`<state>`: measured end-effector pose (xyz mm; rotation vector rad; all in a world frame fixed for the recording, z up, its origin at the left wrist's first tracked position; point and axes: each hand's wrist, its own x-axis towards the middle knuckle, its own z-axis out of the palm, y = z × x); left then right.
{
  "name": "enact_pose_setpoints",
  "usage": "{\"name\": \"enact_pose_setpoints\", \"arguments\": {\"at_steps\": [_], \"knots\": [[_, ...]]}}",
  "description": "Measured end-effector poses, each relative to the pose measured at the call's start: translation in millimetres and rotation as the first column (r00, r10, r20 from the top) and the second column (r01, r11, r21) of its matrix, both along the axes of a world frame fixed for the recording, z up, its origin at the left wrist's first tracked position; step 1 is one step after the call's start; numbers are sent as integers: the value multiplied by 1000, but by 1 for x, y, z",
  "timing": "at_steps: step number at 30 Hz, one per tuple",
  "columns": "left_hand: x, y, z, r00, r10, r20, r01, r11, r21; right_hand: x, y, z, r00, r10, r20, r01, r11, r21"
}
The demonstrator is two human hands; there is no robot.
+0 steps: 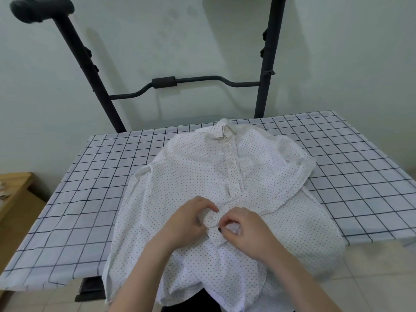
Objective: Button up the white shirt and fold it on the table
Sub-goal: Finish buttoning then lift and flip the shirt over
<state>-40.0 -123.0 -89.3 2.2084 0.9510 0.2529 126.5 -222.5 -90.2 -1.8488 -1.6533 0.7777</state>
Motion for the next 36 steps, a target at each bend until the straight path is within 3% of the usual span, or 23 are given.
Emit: {"name": "enact_pose_setpoints", "arguments": {"at_steps": [3,7,12,17,20,26,36], "knots": [[-1,-1,-6,1000,10,17,-11,997,71,-3,-1,-9,997,-23,70,20,999,40],[-6,-1,-10,991,31,132,-38,998,54,-8,0,-14,993,-61,104,52,995,85],[-3,-5,-12,964,137,228,-162,982,93,-15,-1,-20,987,-90,132,73,989,130],[5,-11,-10,855,369,364,-372,926,-63,-17,-7,-19,986,-114,124,80,965,252],[9,-14,-9,837,421,350,-412,905,-105,-16,-10,-14,987,-148,54,124,941,313],[8,-16,-13,895,349,278,-309,935,-176,-20,-10,-15,976,-54,212,14,983,186],[11,-15,-8,912,329,247,-287,939,-190,-17,-15,-18,959,-63,276,18,987,162]]}}
